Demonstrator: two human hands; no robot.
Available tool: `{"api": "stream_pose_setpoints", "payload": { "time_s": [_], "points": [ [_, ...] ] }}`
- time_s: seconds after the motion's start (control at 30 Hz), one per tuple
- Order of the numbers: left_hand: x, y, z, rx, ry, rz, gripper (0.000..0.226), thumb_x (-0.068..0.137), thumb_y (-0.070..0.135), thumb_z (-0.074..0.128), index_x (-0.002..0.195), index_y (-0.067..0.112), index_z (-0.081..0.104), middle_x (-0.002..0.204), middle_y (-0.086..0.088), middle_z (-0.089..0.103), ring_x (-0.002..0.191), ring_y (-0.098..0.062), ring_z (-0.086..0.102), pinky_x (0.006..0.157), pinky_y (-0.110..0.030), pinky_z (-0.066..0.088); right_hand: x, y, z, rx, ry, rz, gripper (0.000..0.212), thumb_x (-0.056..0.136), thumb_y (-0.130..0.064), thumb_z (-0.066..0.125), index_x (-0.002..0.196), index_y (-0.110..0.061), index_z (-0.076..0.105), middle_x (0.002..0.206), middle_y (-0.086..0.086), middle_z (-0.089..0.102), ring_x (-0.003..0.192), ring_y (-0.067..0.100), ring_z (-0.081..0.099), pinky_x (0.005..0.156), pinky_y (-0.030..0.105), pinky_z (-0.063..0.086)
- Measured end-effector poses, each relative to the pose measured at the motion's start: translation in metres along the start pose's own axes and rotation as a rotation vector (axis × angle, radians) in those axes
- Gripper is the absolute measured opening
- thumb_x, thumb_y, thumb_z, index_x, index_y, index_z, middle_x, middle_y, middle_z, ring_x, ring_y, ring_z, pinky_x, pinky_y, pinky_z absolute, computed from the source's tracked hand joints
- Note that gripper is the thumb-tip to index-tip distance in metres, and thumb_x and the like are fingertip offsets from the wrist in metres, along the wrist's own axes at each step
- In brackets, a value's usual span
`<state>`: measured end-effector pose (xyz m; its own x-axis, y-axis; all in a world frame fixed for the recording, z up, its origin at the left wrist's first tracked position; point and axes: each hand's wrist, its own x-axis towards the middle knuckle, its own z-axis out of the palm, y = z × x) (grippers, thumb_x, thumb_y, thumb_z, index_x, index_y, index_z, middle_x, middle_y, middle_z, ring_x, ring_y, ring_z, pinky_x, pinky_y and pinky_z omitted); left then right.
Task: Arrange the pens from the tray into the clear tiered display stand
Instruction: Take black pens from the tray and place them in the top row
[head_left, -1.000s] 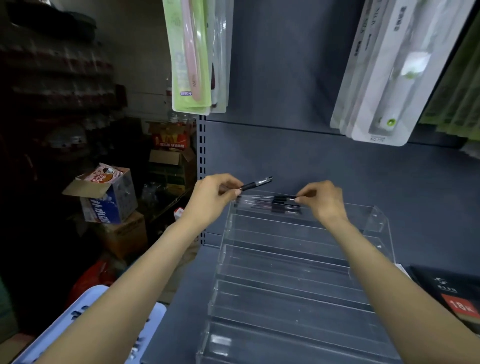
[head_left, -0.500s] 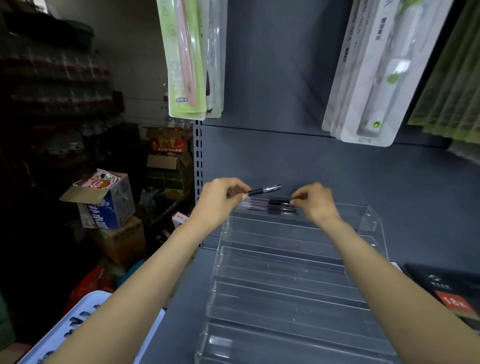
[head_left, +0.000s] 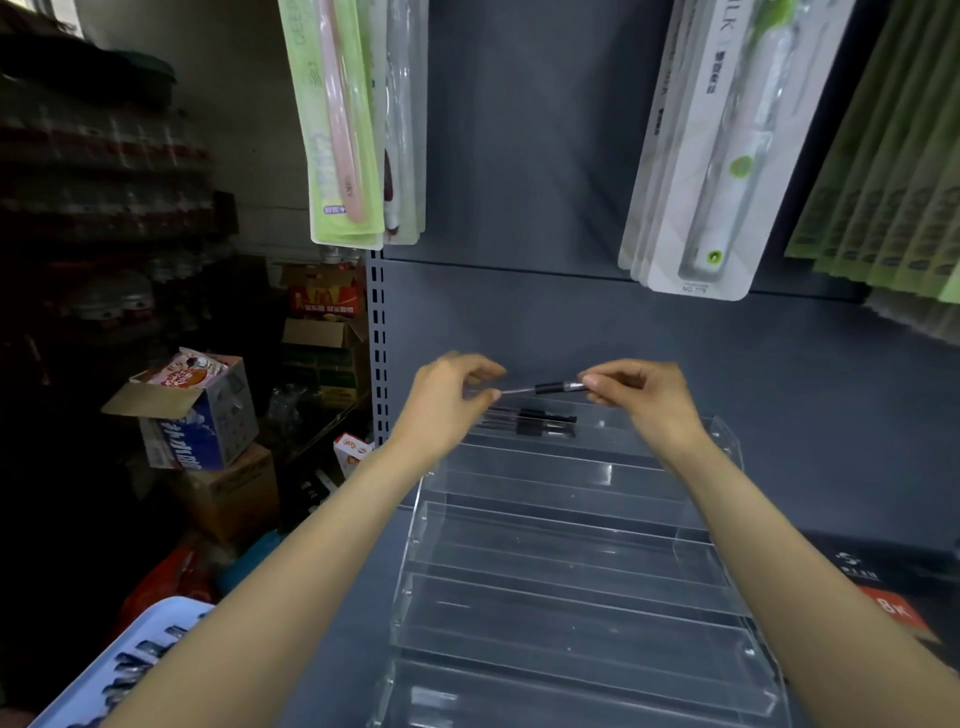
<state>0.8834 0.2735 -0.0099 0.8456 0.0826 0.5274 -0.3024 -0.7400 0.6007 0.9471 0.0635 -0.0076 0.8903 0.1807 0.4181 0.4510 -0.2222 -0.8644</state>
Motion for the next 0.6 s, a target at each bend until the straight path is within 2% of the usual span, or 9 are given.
{"api": "stream_pose_setpoints", "payload": {
  "time_s": [0.1, 0.17, 0.27, 0.43, 0.6],
  "points": [
    [0.0, -0.017, -0.003, 0.051, 0.042, -0.156, 0.047, 0.088, 0.018, 0.063, 0.132, 0.009, 0.049, 0.132, -0.01, 0.053, 0.119, -0.019, 0.051, 0.095, -0.02, 0.036, 0.004, 0.012, -0.002, -0.087, 0.084, 0.042, 0.018, 0.082, -0.011, 0.071, 0.07, -0.026, 0.071, 0.065, -0.011, 0.07, 0.07, 0.013, 0.067, 0.079, 0.023, 0.053],
    [0.0, -0.027, -0.005, 0.045, -0.002, -0.263, 0.053, 0.088, 0.021, 0.063, 0.135, 0.006, 0.046, 0.136, -0.011, 0.051, 0.125, -0.024, 0.048, 0.099, -0.027, 0.037, 0.004, 0.016, 0.002, -0.154, 0.069, 0.054, 0.015, 0.082, -0.012, 0.07, 0.071, -0.022, 0.071, 0.07, -0.005, 0.07, 0.07, 0.013, 0.065, 0.078, 0.022, 0.052],
    [-0.004, -0.039, -0.004, -0.024, -0.047, -0.306, 0.044, 0.087, 0.018, 0.065, 0.127, 0.004, 0.055, 0.127, -0.01, 0.06, 0.117, -0.023, 0.056, 0.1, -0.03, 0.042, 0.004, 0.015, 0.011, -0.263, 0.05, 0.035, 0.006, 0.083, -0.014, 0.069, 0.084, -0.01, 0.074, 0.074, 0.0, 0.068, 0.068, 0.008, 0.061, 0.065, 0.005, 0.045],
    [-0.007, -0.046, -0.003, -0.092, -0.038, -0.289, 0.036, 0.086, 0.01, 0.064, 0.122, 0.005, 0.06, 0.122, -0.009, 0.063, 0.114, -0.02, 0.059, 0.102, -0.031, 0.044, 0.01, 0.012, 0.022, -0.411, -0.036, 0.049, 0.006, 0.082, -0.012, 0.071, 0.085, -0.009, 0.075, 0.082, 0.001, 0.069, 0.083, 0.012, 0.062, 0.08, 0.019, 0.044],
    [-0.011, -0.05, -0.004, -0.219, -0.021, -0.333, 0.041, 0.085, 0.012, 0.065, 0.125, 0.006, 0.058, 0.123, -0.009, 0.062, 0.115, -0.022, 0.058, 0.101, -0.043, 0.046, 0.014, 0.008, 0.027, -0.516, -0.142, 0.098, 0.005, 0.08, -0.011, 0.073, 0.084, -0.009, 0.075, 0.081, -0.002, 0.066, 0.082, 0.01, 0.059, 0.076, 0.017, 0.04]
  ]
}}
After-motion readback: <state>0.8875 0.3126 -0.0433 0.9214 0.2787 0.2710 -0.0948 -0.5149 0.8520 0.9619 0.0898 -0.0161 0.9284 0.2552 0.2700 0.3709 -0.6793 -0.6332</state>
